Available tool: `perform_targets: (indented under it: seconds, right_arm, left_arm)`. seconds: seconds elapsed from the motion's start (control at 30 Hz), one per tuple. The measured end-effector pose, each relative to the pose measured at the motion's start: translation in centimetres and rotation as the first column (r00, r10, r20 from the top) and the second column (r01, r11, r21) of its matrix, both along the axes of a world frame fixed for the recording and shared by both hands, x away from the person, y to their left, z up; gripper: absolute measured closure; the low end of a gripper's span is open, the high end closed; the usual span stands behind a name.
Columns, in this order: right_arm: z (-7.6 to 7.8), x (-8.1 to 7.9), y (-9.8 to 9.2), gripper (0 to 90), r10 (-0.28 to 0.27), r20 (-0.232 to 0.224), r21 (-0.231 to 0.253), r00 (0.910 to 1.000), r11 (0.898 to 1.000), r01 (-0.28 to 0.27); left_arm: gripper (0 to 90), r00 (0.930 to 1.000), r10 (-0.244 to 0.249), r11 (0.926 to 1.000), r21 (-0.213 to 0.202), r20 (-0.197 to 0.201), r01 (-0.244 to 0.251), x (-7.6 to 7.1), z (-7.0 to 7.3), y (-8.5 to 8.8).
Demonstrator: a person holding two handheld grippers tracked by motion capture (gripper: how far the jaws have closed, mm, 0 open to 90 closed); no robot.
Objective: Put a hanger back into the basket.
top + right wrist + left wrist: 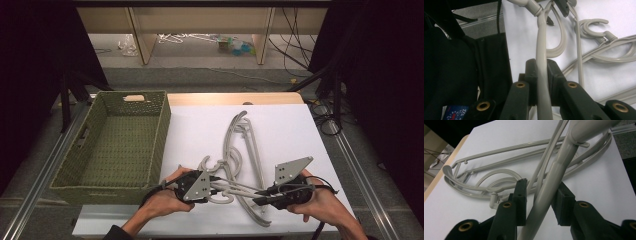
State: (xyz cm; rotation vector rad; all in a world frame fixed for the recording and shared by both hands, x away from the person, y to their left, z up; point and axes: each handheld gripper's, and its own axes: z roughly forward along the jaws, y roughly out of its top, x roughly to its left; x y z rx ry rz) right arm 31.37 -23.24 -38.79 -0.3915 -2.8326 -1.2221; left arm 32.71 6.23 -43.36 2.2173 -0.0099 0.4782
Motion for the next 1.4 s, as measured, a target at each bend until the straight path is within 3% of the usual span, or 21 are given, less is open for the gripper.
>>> perform_targets:
  seconds: [0.17,0.27,0.33,0.4,0.47,0.53,0.63,0.7,0.77,0.83,0.87,0.9,0.93,1.0,1.03,1.1,1.17,1.23,1.3,1.33,1.4]
  right_arm:
    - [0.1,0.1,-0.2,78.3,0.022,0.034,0.01,0.9992,1.0,-0.022]
    - [0.2,0.3,-0.5,73.9,-0.001,0.062,-0.001,0.998,1.0,0.001]
    - [0.3,0.6,-0.7,64.1,-0.046,0.105,-0.015,0.9934,0.999,0.048]
    - [0.3,0.7,-0.7,60.3,-0.072,0.114,-0.01,0.9909,0.997,0.074]
    - [0.5,1.0,-0.9,60.4,-0.089,0.123,-0.02,0.9884,0.996,0.092]
    - [0.7,0.9,-0.9,52.6,-0.12,0.144,-0.026,0.9823,0.992,0.125]
    - [1.4,1.1,-1.1,43.4,-0.214,0.167,0.001,0.9625,0.976,0.217]
    - [1.9,1.0,-1.4,40.7,-0.253,0.185,0.013,0.9496,0.967,0.255]
    - [2.7,0.7,-1.6,37.1,-0.312,0.215,0.026,0.9253,0.949,0.314]
    - [3.2,0.4,-1.6,36.6,-0.332,0.221,0.048,0.9168,0.943,0.33]
    - [3.5,-0.1,-1.4,34.6,-0.327,0.208,0.039,0.9218,0.945,0.326]
    - [3.5,-0.1,-1.4,34.6,-0.327,0.208,0.039,0.9218,0.945,0.326]
    - [3.6,-0.3,-1.2,34.7,-0.318,0.201,0.033,0.9263,0.947,0.319]
    - [3.4,-0.9,-0.7,34.5,-0.305,0.21,0.044,0.9291,0.952,0.302]
    - [3.3,-1.2,-0.5,34.0,-0.295,0.192,0.031,0.936,0.955,0.295]
    - [2.8,-1.6,-0.1,33.9,-0.289,0.179,0.028,0.9406,0.957,0.288]
    - [1.5,-2.2,0.3,34.7,-0.326,0.178,0.042,0.9286,0.945,0.324]
    - [0.6,-2.3,0.3,34.3,-0.341,0.165,0.047,0.9255,0.94,0.338]
    - [-0.3,-2.3,0.4,33.4,-0.363,0.146,0.052,0.9202,0.932,0.36]
    - [-0.8,-2.2,0.5,33.3,-0.368,0.139,0.046,0.9196,0.93,0.365]
    - [-1.6,-2.1,0.7,33.0,-0.373,0.122,0.042,0.9198,0.928,0.371]
  left_arm:
    - [71.2,0.999,-0.04,0.999,0.021,0.019,0.04,-0.1,0.5,0.2]
    - [73.5,0.9986,-0.051,0.9983,0.031,0.012,0.051,-0.2,0.8,0.2]
    - [76.7,0.999,-0.046,0.9988,0.016,0.0,0.046,-0.3,1.0,0.0]
    - [77.8,0.9979,-0.053,0.9986,0.002,-0.037,0.053,-0.3,1.2,-0.1]
    - [78.4,0.9984,-0.032,0.9993,0.02,-0.047,0.033,-0.5,1.4,-0.4]
    - [78.6,0.9959,0.0,1.0,0.006,-0.09,0.0,-0.4,1.5,-0.6]
    - [78.7,0.9866,0.06,0.998,-0.013,-0.152,-0.062,-0.2,1.8,-0.4]
    - [78.7,0.9684,0.116,0.9912,-0.037,-0.221,-0.127,0.1,2.1,-0.1]
    - [78.6,0.9495,0.158,0.982,-0.058,-0.271,-0.18,0.3,2.6,0.4]
    - [78.7,0.9278,0.192,0.9706,-0.078,-0.32,-0.228,0.6,3.1,1.0]
    - [78.6,0.9066,0.226,0.9567,-0.094,-0.357,-0.275,0.6,3.5,1.4]
    - [78.6,0.9066,0.226,0.9567,-0.094,-0.357,-0.275,0.6,3.5,1.4]
    - [78.6,0.8901,0.243,0.9456,-0.11,-0.385,-0.306,0.7,3.8,1.8]
    - [78.6,0.8676,0.259,0.9297,-0.134,-0.424,-0.343,0.7,4.0,2.4]
    - [78.6,0.8557,0.266,0.922,-0.142,-0.444,-0.36,0.6,4.2,2.8]
    - [78.6,0.8417,0.269,0.9068,-0.172,-0.468,-0.385,0.5,4.5,3.5]
    - [78.7,0.8341,0.275,0.8927,-0.195,-0.478,-0.406,0.2,5.0,4.4]
    - [78.6,0.8154,0.277,0.8711,-0.225,-0.508,-0.437,-0.1,5.6,5.3]
    - [78.6,0.809,0.269,0.8582,-0.251,-0.523,-0.448,-0.3,6.2,6.2]
    - [78.6,0.801,0.276,0.8501,-0.254,-0.531,-0.461,-0.4,6.6,6.7]
    - [78.6,0.7977,0.276,0.8391,-0.27,-0.536,-0.472,-0.6,7.3,7.5]
